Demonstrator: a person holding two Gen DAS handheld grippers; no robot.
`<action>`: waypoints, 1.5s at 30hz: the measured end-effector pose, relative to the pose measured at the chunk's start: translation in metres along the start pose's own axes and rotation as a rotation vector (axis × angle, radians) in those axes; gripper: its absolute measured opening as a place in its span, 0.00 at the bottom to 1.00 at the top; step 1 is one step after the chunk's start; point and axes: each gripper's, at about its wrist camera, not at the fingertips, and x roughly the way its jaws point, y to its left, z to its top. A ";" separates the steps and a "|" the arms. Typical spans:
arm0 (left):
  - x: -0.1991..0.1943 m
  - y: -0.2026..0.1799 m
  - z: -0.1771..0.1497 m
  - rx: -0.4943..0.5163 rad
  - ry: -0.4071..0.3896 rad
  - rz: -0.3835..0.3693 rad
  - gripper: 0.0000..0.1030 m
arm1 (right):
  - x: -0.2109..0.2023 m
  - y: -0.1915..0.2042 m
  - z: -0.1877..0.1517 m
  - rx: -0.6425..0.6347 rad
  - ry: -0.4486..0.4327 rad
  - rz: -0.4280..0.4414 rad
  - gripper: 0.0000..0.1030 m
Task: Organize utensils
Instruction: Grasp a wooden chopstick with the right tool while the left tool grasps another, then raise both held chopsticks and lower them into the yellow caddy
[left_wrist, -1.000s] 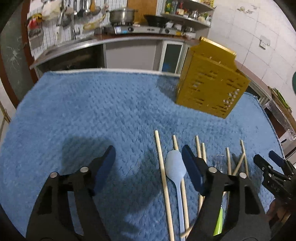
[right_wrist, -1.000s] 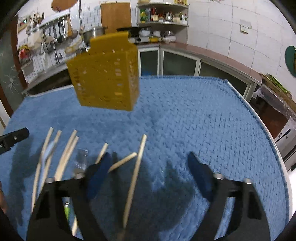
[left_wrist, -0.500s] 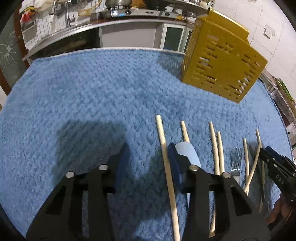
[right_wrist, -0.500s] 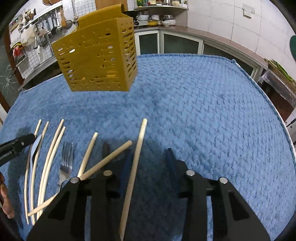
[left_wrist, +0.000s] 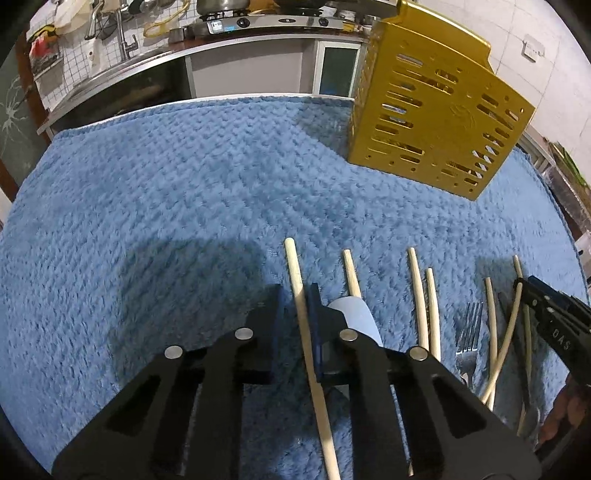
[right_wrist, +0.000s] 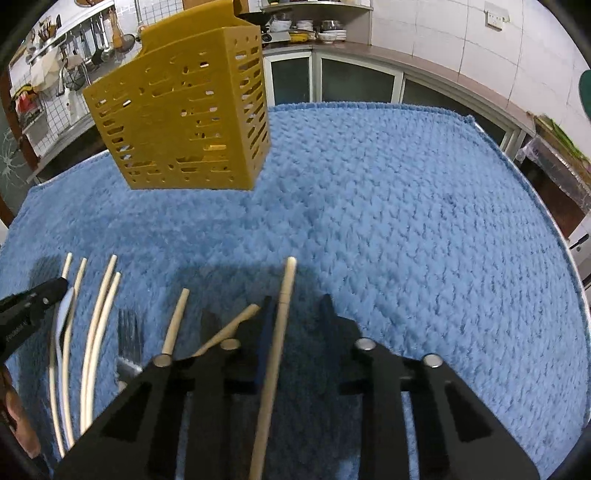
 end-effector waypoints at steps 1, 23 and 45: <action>0.000 -0.001 -0.001 0.007 -0.004 0.008 0.10 | 0.000 0.000 -0.001 0.004 -0.002 -0.001 0.17; -0.070 0.002 -0.001 -0.012 -0.174 -0.102 0.04 | -0.062 -0.015 0.002 0.088 -0.193 0.147 0.06; -0.129 0.002 0.001 0.010 -0.329 -0.184 0.04 | -0.115 -0.010 -0.002 0.072 -0.340 0.210 0.06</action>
